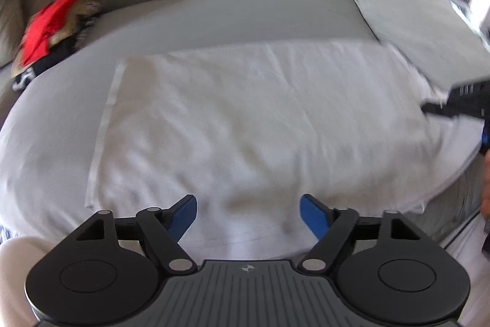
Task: Fold clothes
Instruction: 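Lift the pinched edge with the right gripper and fold the shirt over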
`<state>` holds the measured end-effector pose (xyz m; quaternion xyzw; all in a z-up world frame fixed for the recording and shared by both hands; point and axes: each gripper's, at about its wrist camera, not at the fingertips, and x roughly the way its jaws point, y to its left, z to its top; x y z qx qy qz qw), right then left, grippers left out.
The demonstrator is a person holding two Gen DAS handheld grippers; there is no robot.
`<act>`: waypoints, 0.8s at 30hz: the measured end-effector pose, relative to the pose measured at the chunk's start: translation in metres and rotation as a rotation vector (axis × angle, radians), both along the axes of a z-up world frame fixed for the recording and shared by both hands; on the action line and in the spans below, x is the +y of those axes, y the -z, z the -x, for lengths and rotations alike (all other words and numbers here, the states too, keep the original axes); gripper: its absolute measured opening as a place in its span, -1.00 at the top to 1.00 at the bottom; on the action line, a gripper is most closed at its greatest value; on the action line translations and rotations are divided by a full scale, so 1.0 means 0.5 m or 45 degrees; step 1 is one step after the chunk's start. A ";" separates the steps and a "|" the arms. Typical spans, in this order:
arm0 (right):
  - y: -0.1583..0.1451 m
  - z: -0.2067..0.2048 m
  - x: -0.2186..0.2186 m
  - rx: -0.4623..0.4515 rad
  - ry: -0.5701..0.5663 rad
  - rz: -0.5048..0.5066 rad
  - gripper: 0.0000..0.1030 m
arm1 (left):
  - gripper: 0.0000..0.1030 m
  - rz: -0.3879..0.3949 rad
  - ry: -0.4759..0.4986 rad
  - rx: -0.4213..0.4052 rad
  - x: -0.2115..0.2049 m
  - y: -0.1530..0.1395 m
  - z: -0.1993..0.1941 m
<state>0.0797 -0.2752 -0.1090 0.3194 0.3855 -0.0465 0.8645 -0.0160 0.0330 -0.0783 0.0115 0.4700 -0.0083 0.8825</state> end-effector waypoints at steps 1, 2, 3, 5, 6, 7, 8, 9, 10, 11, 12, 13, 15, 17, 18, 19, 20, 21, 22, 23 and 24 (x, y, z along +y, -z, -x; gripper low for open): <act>-0.016 -0.002 0.013 -0.007 -0.009 0.062 0.93 | -0.47 0.026 -0.030 -0.023 0.024 -0.015 0.007; -0.033 -0.002 0.029 -0.021 -0.015 0.136 0.93 | -0.48 0.051 -0.060 -0.042 0.049 -0.028 0.013; -0.047 0.000 0.044 -0.032 -0.016 0.210 0.94 | -0.48 0.074 -0.097 -0.060 0.077 -0.041 0.020; -0.070 0.010 0.082 -0.048 -0.022 0.379 0.94 | -0.48 0.103 -0.194 -0.094 0.142 -0.063 0.035; -0.084 0.009 0.111 -0.061 -0.033 0.462 0.94 | -0.48 0.113 -0.245 -0.106 0.170 -0.071 0.039; -0.097 0.010 0.143 -0.083 -0.054 0.537 0.94 | -0.48 0.130 -0.307 -0.117 0.201 -0.077 0.048; -0.110 0.015 0.180 -0.120 -0.096 0.617 0.94 | -0.48 0.153 -0.369 -0.124 0.230 -0.083 0.056; -0.122 0.022 0.221 -0.162 -0.146 0.702 0.94 | -0.48 0.179 -0.428 -0.129 0.259 -0.087 0.064; -0.135 0.030 0.264 -0.209 -0.201 0.779 0.94 | -0.48 0.213 -0.481 -0.129 0.285 -0.089 0.073; -0.146 0.040 0.312 -0.260 -0.264 0.851 0.94 | -0.47 0.246 -0.531 -0.130 0.310 -0.091 0.081; -0.154 0.052 0.359 -0.309 -0.333 0.911 0.94 | -0.47 0.275 -0.569 -0.134 0.328 -0.092 0.089; -0.157 0.063 0.408 -0.355 -0.409 0.964 0.94 | -0.47 0.299 -0.603 -0.144 0.345 -0.093 0.097; -0.149 0.099 0.497 -0.443 -0.587 1.070 0.94 | -0.47 0.333 -0.655 -0.162 0.368 -0.094 0.111; -0.120 0.131 0.568 -0.471 -0.770 1.138 0.94 | -0.47 0.354 -0.692 -0.170 0.384 -0.093 0.115; -0.099 0.141 0.599 -0.457 -0.868 1.167 0.94 | -0.47 0.358 -0.701 -0.166 0.388 -0.090 0.113; -0.075 0.148 0.625 -0.423 -0.957 1.189 0.94 | -0.47 0.362 -0.709 -0.162 0.392 -0.087 0.112; -0.050 0.150 0.645 -0.376 -1.035 1.203 0.94 | -0.47 0.367 -0.718 -0.156 0.397 -0.084 0.111; -0.029 0.154 0.658 -0.331 -1.090 1.206 0.94 | -0.47 0.374 -0.725 -0.146 0.401 -0.078 0.110; -0.019 0.160 0.662 -0.321 -1.100 1.208 0.94 | -0.48 0.377 -0.726 -0.141 0.403 -0.076 0.110; -0.014 0.164 0.662 -0.328 -1.090 1.214 0.94 | -0.48 0.377 -0.720 -0.142 0.403 -0.076 0.110; -0.018 0.160 0.654 -0.322 -1.069 1.164 0.94 | -0.48 0.376 -0.714 -0.144 0.404 -0.075 0.110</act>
